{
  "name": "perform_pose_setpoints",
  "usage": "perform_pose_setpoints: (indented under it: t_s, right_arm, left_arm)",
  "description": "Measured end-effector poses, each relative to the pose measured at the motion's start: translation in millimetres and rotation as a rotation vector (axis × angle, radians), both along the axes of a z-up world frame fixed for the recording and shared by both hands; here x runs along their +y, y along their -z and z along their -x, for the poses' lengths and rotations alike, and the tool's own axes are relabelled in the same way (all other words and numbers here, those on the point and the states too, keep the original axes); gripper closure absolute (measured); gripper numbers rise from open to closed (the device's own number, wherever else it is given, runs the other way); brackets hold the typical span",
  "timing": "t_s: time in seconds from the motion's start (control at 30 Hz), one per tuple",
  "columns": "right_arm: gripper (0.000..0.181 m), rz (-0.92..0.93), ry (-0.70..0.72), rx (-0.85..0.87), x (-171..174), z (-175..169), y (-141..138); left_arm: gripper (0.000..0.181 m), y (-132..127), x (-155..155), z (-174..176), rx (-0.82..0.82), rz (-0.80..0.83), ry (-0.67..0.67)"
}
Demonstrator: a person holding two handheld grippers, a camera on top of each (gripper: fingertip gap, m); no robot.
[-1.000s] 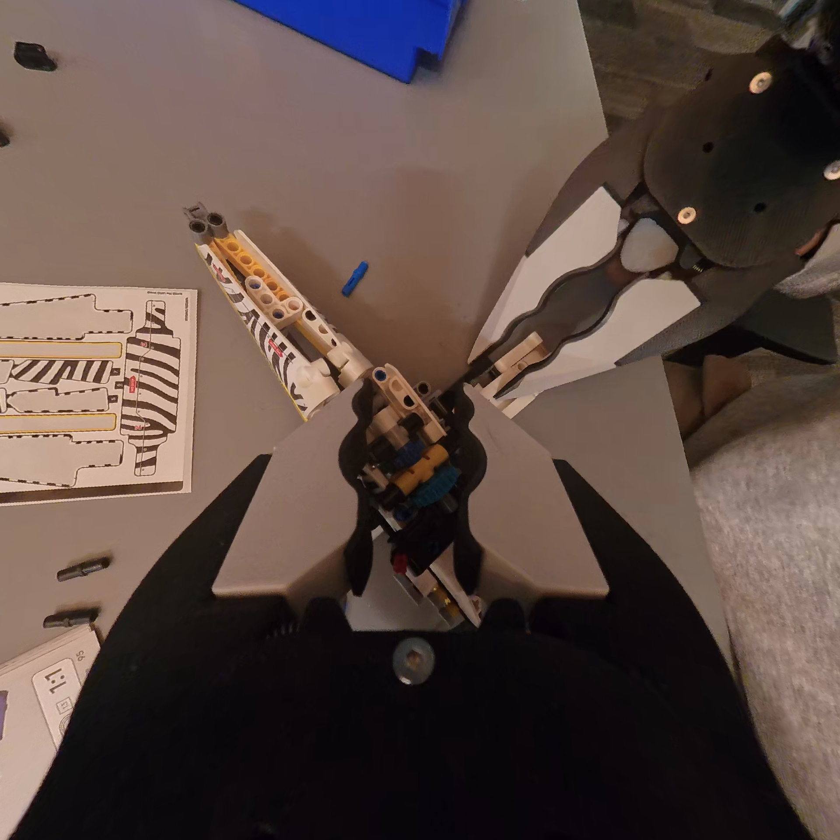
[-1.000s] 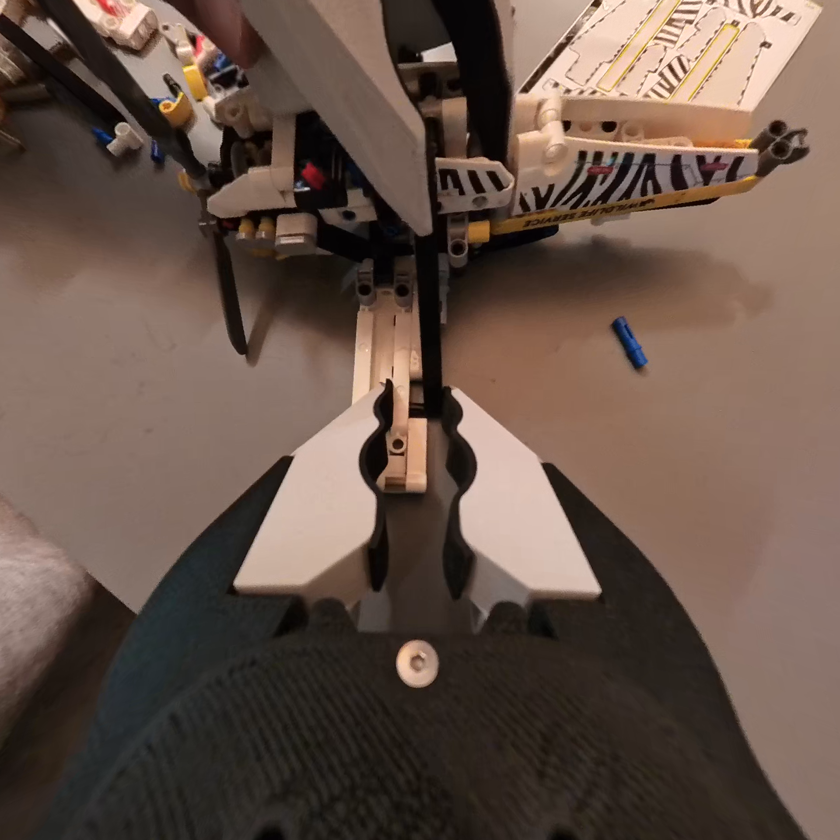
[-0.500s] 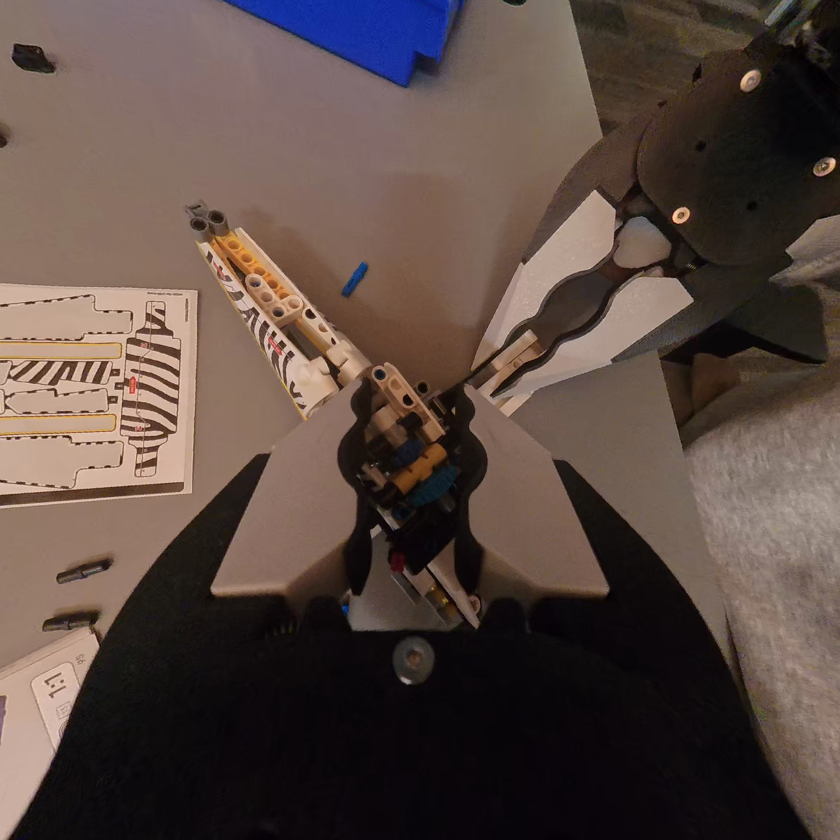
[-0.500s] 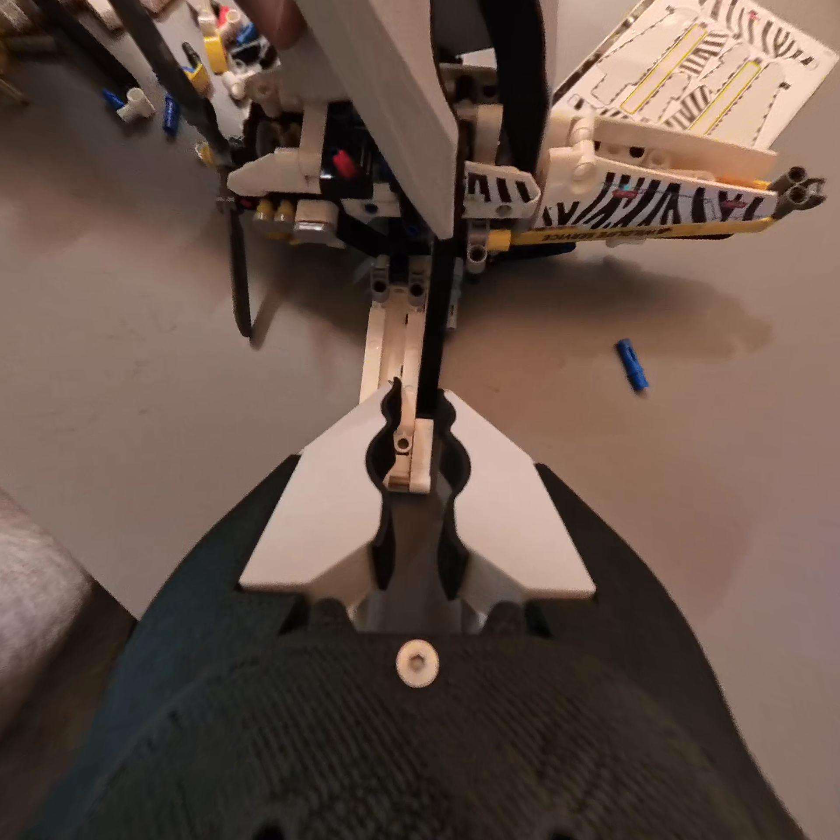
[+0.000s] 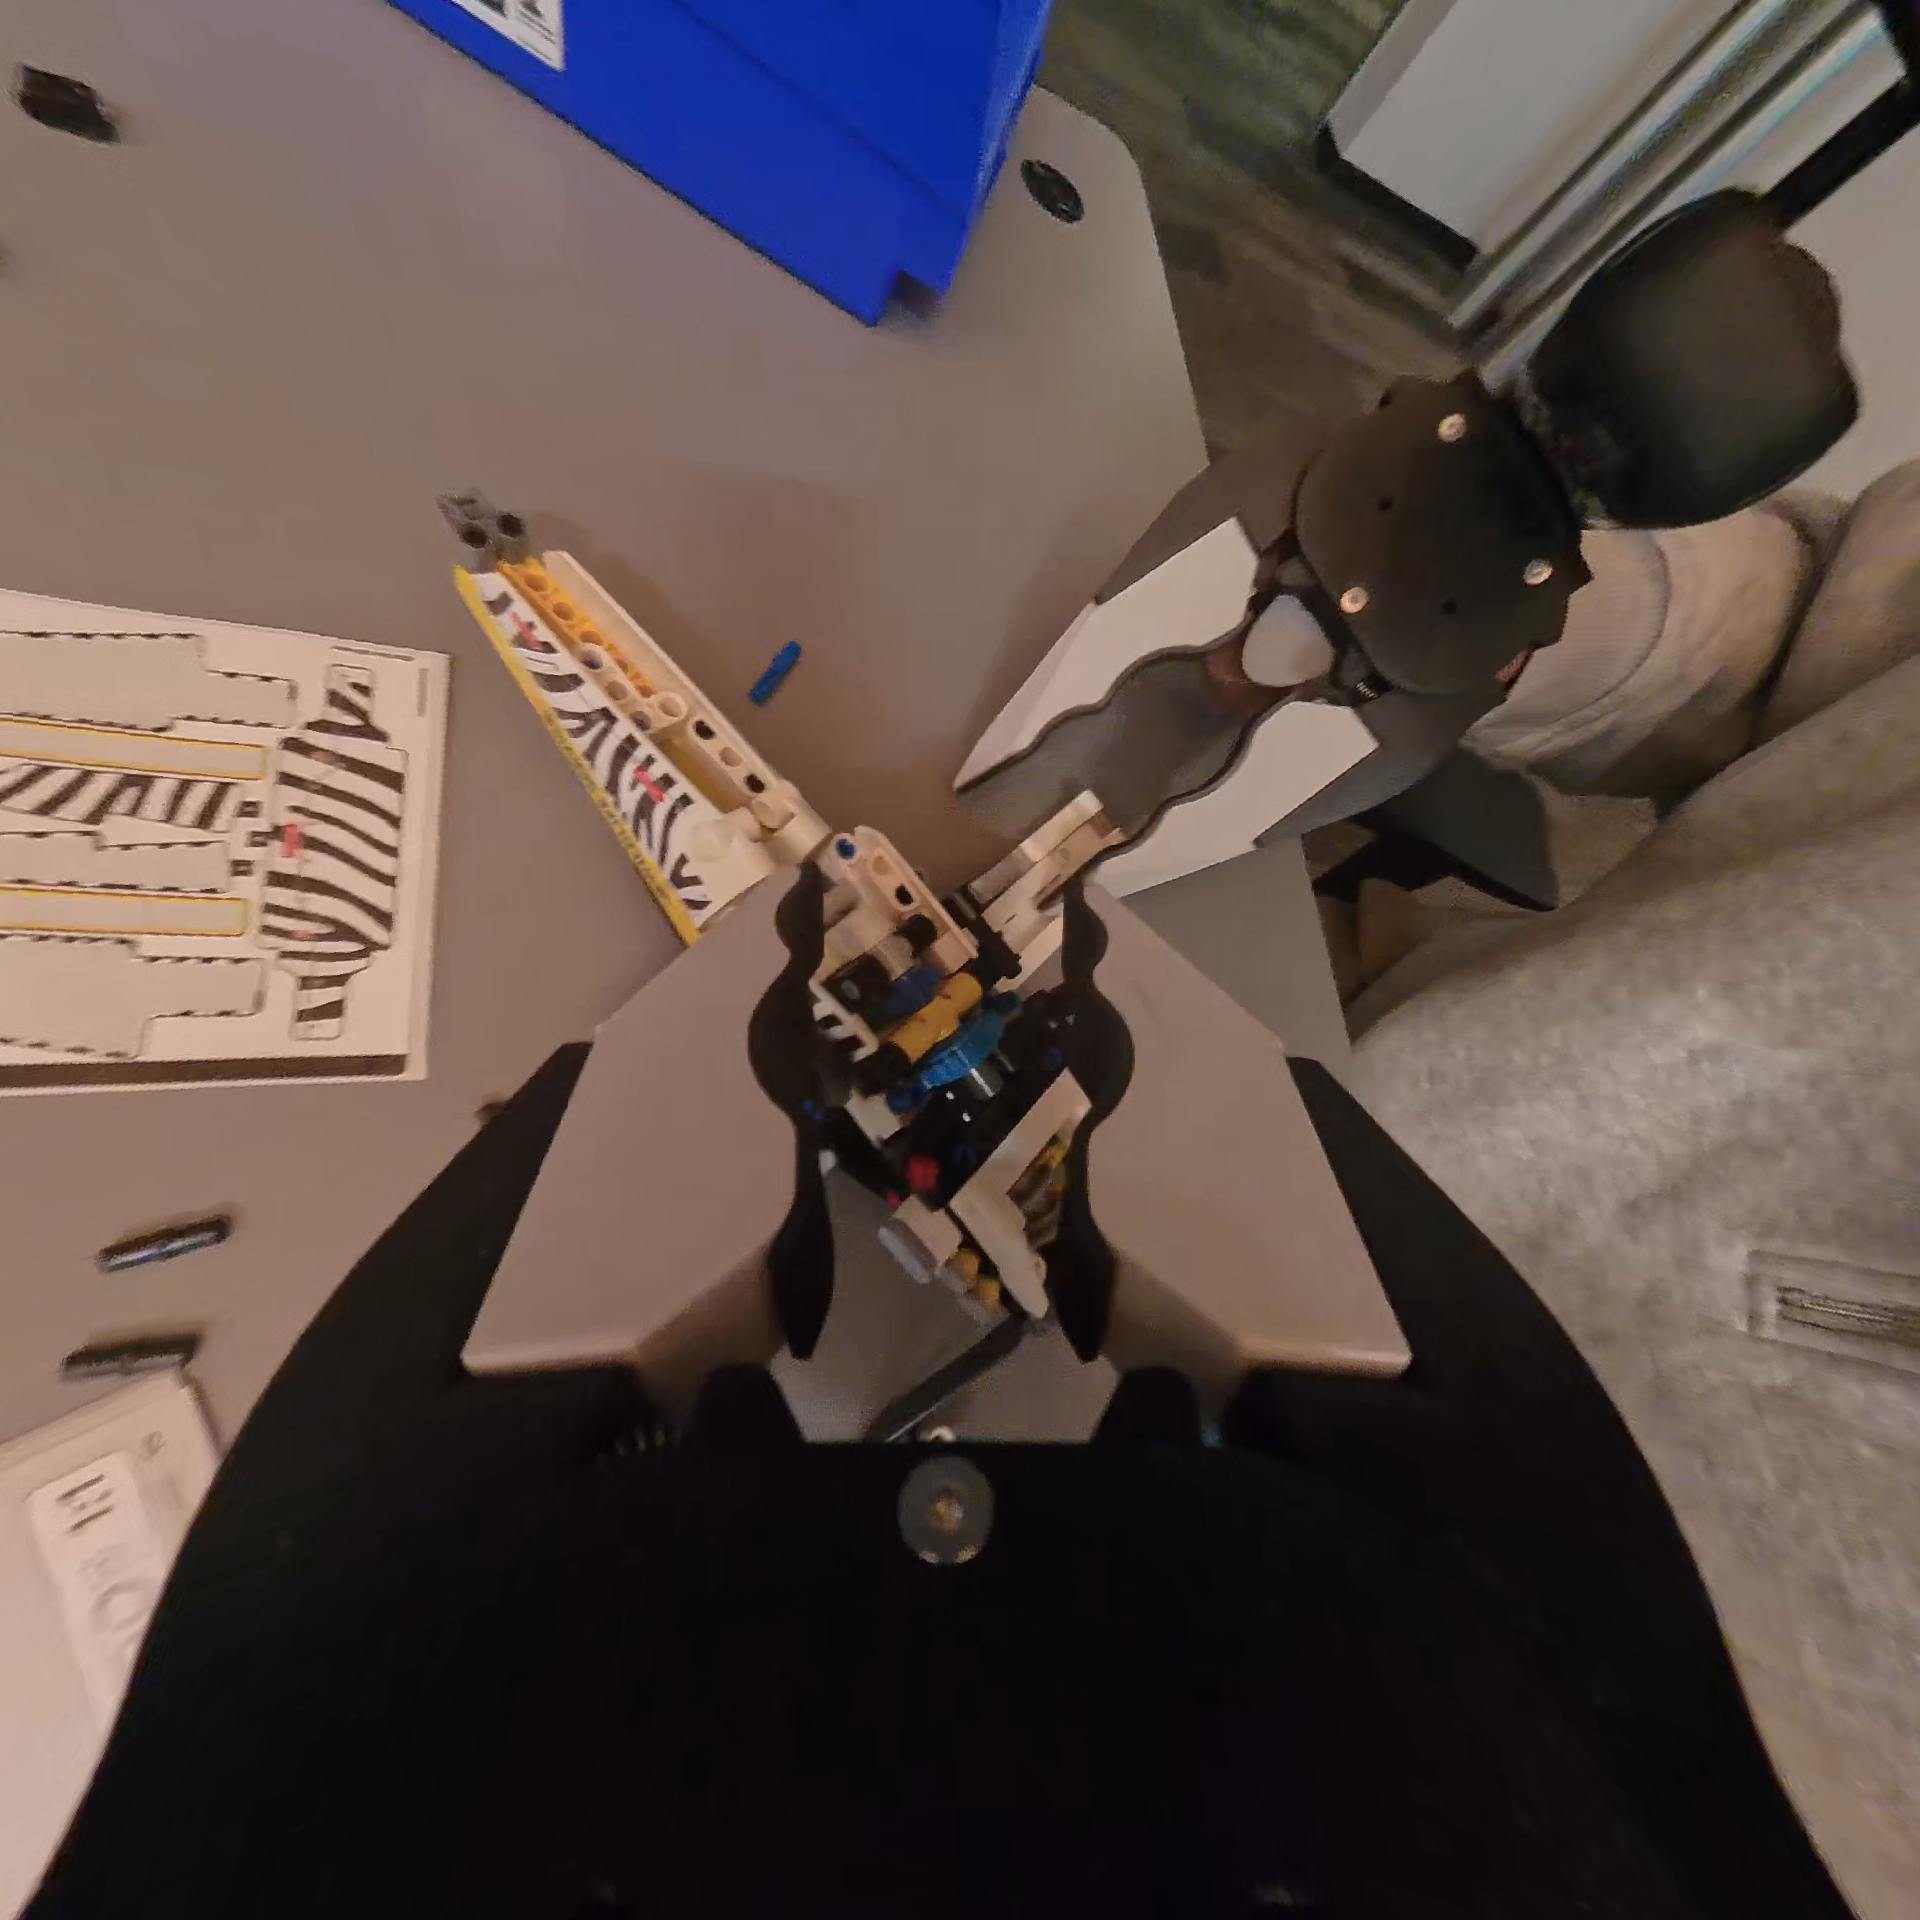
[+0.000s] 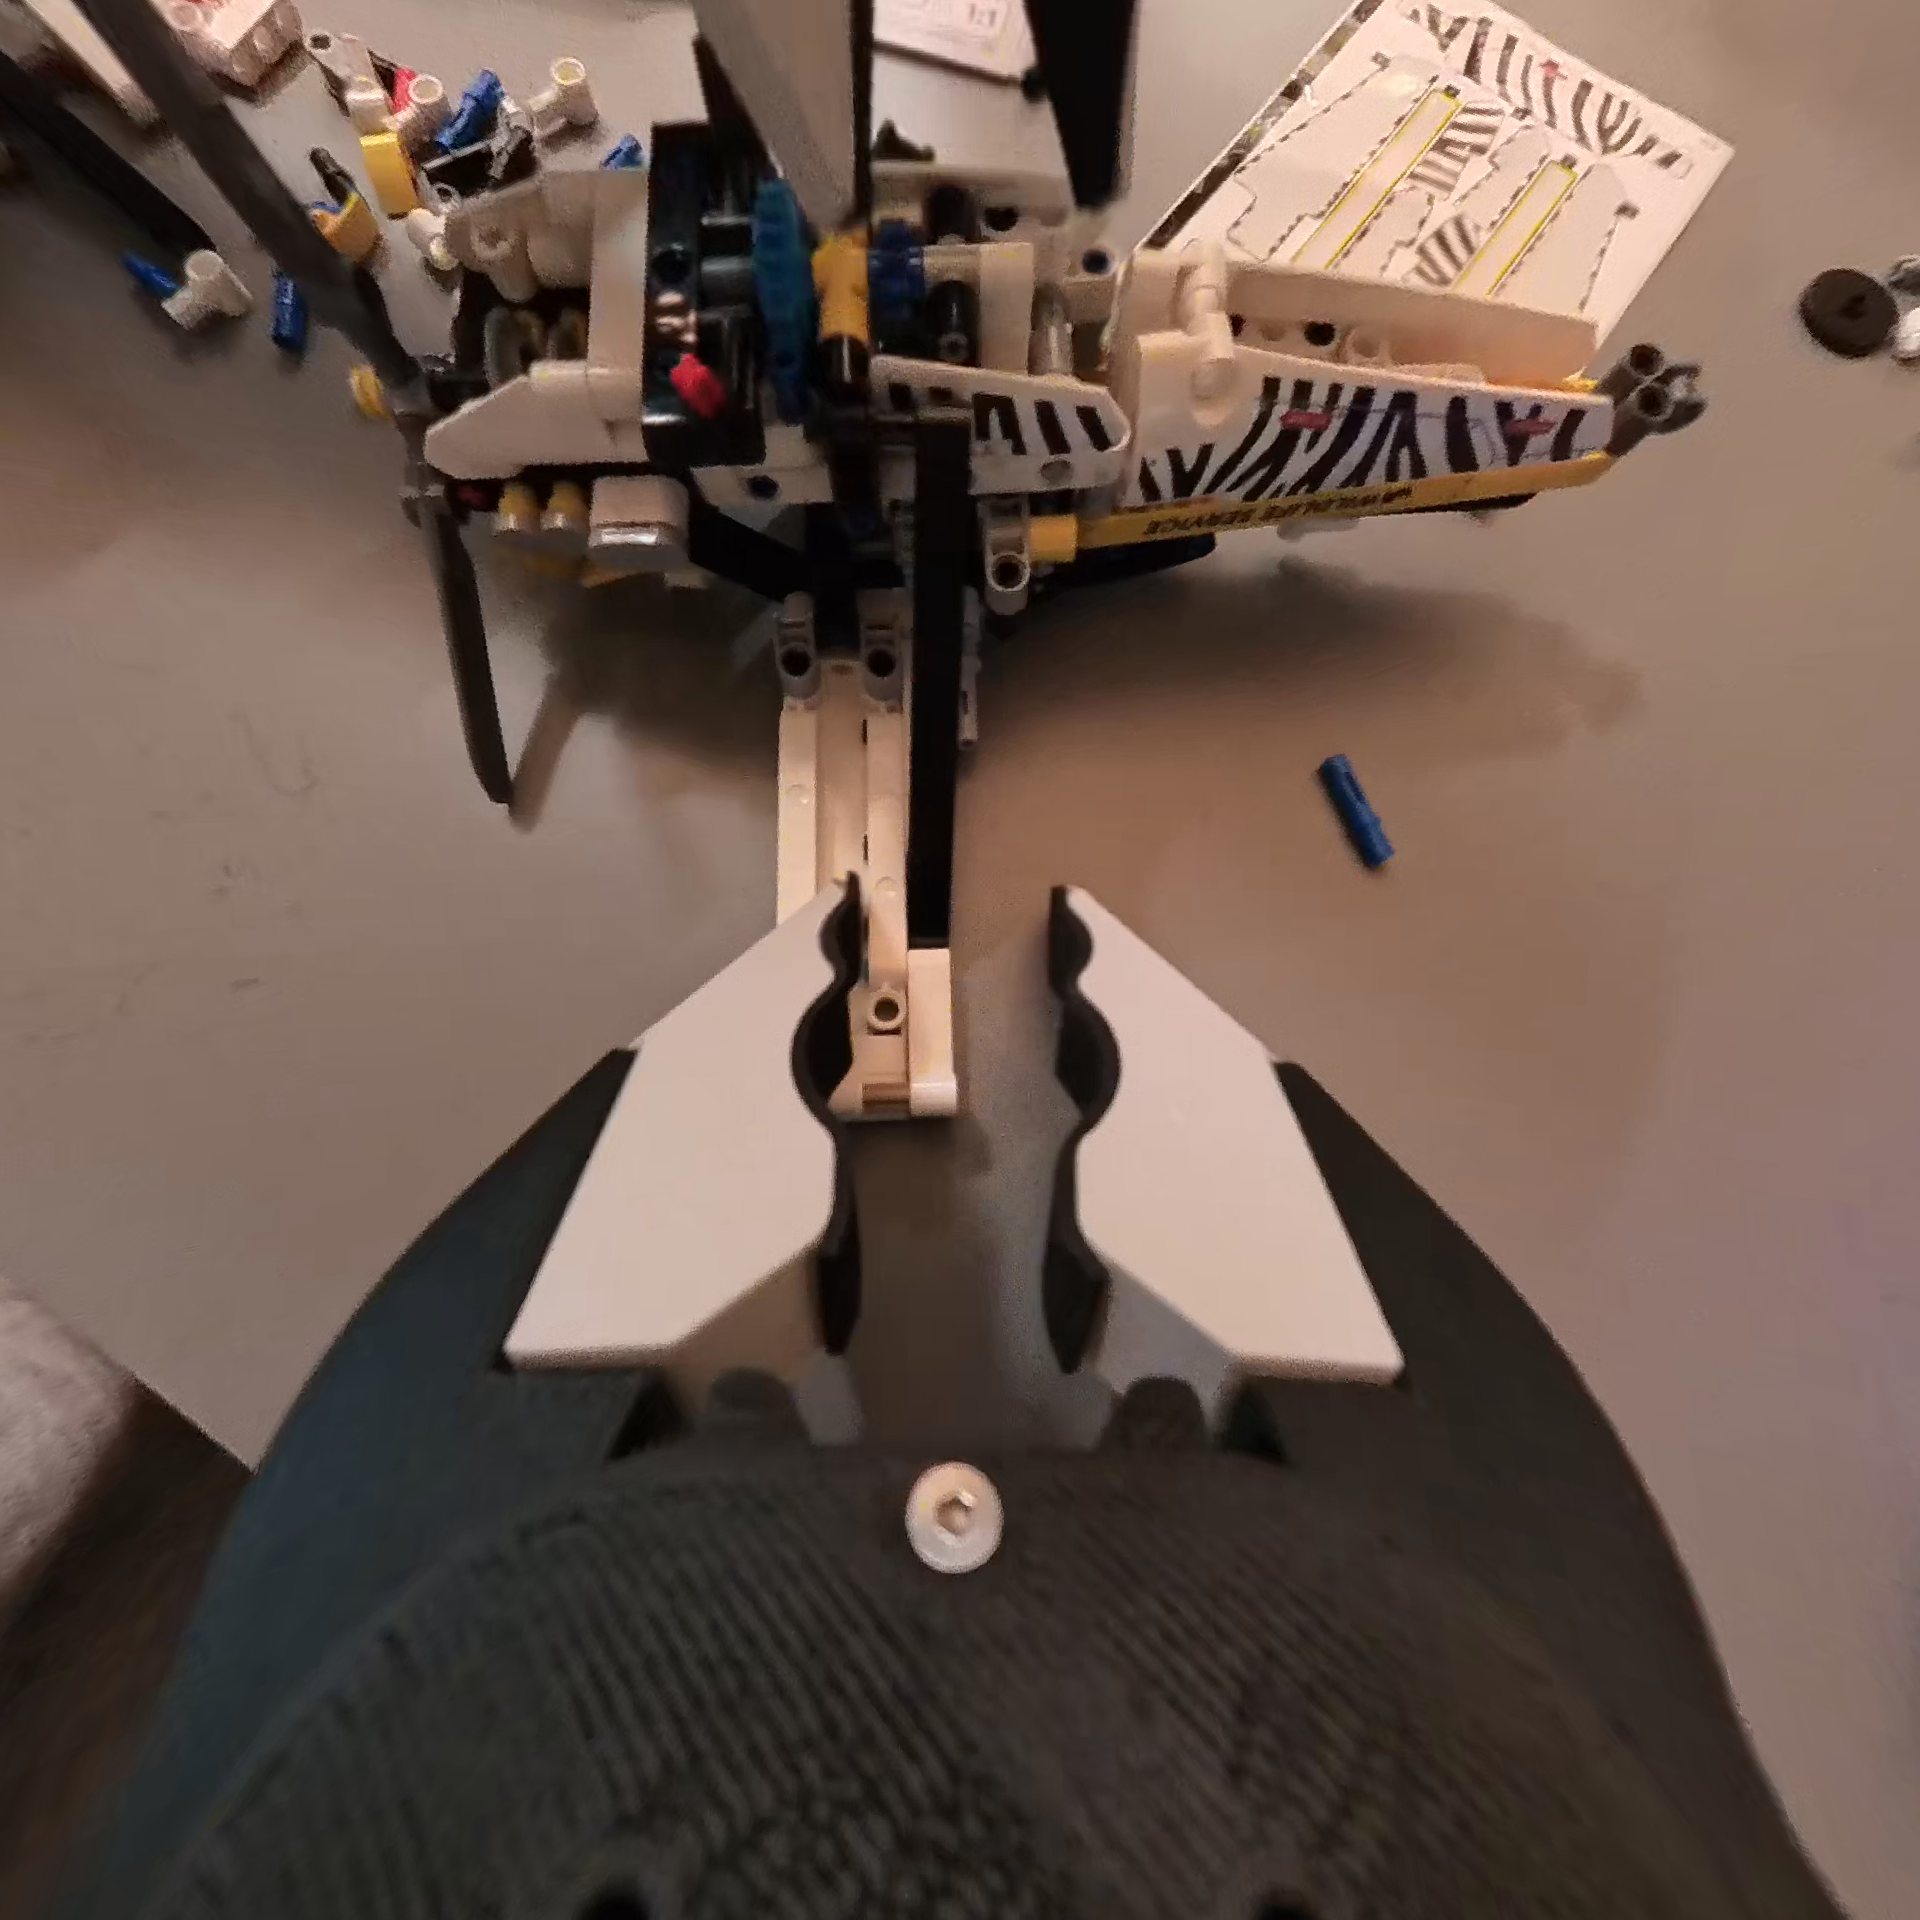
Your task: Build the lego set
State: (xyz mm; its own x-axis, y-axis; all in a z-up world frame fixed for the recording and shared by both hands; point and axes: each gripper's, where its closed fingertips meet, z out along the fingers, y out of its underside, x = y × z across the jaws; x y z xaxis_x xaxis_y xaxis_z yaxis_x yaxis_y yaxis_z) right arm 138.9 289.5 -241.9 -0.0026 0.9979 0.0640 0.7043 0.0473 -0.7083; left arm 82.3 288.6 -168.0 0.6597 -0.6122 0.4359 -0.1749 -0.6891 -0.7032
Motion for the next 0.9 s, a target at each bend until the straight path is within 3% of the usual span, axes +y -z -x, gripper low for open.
perform_pose_setpoints:
  t_s: [0.23,0.37,0.7,0.77,0.8,0.9]
  right_arm:
    - [0.129,-0.028,-0.087,0.144,-13.7,30.5,-31.5]
    - [0.118,-0.018,-0.145,0.147,-27.7,45.4,-32.7]
    - [0.118,-0.132,-0.172,0.201,-32.6,55.9,-41.0]
    - [0.121,-0.131,-0.136,0.224,-25.7,55.6,-44.1]
    - [0.159,-0.157,-0.121,0.24,-20.2,54.3,-46.7]
    - [0.161,-0.167,-0.133,0.241,-20.4,52.9,-47.1]
  left_arm:
    - [0.143,16.5,1.5,12.7,0.143,0.01,-0.026]
    - [0.149,18.3,3.1,14.6,0.162,0.001,-0.037]
    - [0.148,23.1,6.1,16.9,0.185,-0.001,-0.058]
    - [0.149,23.0,4.1,12.4,0.174,0.001,-0.041]
    - [0.146,24.6,1.8,7.7,0.159,0.02,-0.03]
    - [0.144,25.5,2.5,6.5,0.179,0.017,-0.036]
